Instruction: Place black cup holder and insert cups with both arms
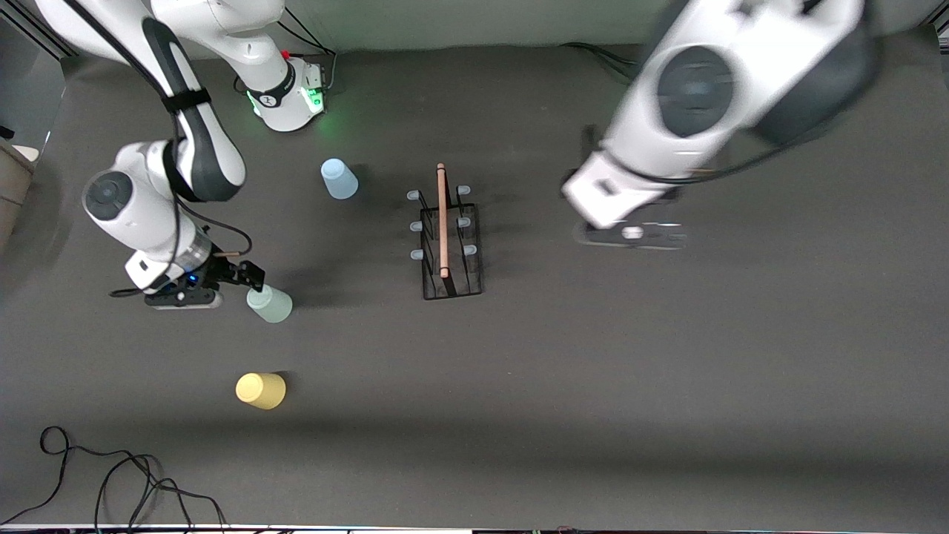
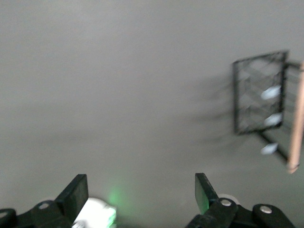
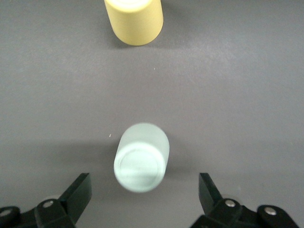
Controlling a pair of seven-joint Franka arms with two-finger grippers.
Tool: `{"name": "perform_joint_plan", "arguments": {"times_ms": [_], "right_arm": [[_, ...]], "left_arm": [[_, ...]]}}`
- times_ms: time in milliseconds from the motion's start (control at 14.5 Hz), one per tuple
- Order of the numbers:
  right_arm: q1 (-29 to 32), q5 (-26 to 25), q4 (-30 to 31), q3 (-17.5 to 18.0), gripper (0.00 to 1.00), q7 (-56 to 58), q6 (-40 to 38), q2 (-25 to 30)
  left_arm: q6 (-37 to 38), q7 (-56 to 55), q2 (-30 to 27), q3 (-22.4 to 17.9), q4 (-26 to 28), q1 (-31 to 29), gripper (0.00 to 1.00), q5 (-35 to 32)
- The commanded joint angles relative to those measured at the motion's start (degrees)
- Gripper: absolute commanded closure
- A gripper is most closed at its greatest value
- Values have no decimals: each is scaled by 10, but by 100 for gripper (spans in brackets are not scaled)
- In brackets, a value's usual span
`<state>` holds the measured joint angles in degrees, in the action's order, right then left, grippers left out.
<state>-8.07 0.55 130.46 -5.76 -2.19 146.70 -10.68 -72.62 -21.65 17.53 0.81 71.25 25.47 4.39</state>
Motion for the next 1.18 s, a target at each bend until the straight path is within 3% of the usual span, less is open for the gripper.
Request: {"name": "perform_joint_plan", "arguments": {"times_ms": [0, 138, 346, 623, 830, 899, 969, 1107], "right_arm": [[-5, 9, 1, -3, 0, -4, 61, -44], [-5, 9, 1, -2, 0, -5, 72, -57], [-7, 10, 1, 0, 0, -6, 73, -66], [-7, 9, 1, 0, 3, -5, 67, -79], [-6, 10, 1, 2, 51, -4, 49, -79], [-7, 9, -1, 2, 62, -4, 41, -73], [-7, 9, -6, 3, 72, -4, 24, -64], [-19, 10, -27, 3, 76, -6, -27, -34]], "left_arm": [[65, 36, -26, 5, 15, -74, 0, -11], [78, 44, -36, 6, 16, -126, 0, -18], [80, 154, -53, 4, 21, -186, 0, -27], [28, 232, -90, 4, 75, -218, 0, -86], [-46, 242, -122, 4, 141, -231, 1, -86], [-81, 257, -138, 4, 174, -233, 1, -87], [-128, 279, -157, 4, 214, -237, 1, -86], [-168, 296, -173, 4, 240, -239, 1, -86]]}}
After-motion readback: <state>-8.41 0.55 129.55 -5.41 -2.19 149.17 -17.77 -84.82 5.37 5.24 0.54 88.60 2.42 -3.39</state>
